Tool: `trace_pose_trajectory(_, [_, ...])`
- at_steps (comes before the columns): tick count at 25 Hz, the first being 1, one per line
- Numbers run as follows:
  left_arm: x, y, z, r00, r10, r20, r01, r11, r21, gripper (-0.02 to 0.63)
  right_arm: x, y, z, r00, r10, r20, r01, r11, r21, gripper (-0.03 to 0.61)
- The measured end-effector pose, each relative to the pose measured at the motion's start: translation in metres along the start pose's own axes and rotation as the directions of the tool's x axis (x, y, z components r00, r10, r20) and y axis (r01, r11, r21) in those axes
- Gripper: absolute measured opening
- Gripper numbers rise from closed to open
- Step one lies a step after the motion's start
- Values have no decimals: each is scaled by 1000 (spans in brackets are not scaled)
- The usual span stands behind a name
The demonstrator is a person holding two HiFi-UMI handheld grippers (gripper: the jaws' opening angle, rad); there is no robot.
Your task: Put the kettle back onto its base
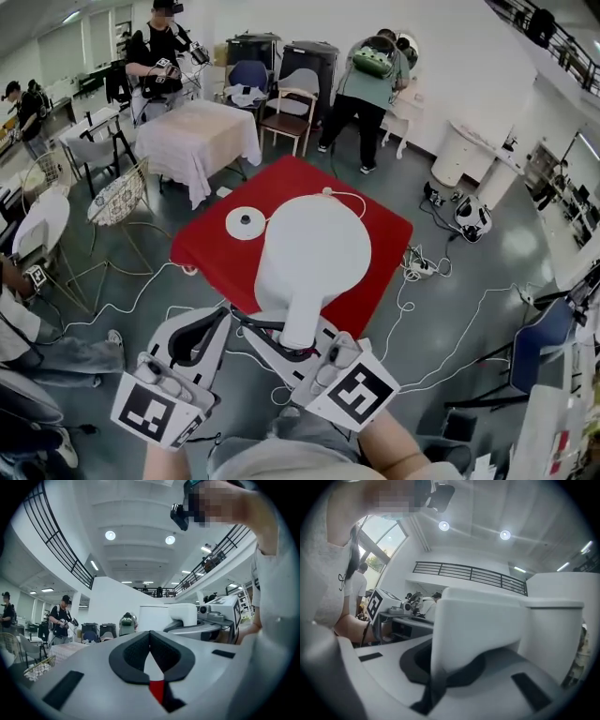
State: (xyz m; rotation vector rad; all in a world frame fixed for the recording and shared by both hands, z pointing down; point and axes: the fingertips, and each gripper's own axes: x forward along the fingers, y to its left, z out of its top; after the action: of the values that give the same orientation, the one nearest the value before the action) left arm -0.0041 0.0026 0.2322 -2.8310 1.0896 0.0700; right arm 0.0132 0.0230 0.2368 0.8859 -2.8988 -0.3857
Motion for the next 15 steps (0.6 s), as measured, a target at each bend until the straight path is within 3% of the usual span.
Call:
trace_pose_trajectory(6, [37, -4, -6, 995, 98, 3, -98, 995, 18, 11, -18, -38, -13, 997, 77, 23, -77, 997, -5, 7])
trace_pose_trajectory(15, [69, 6, -13, 987, 151, -48, -150, 988, 32, 11, -13, -74, -30, 991, 124, 43, -126, 992, 25, 8])
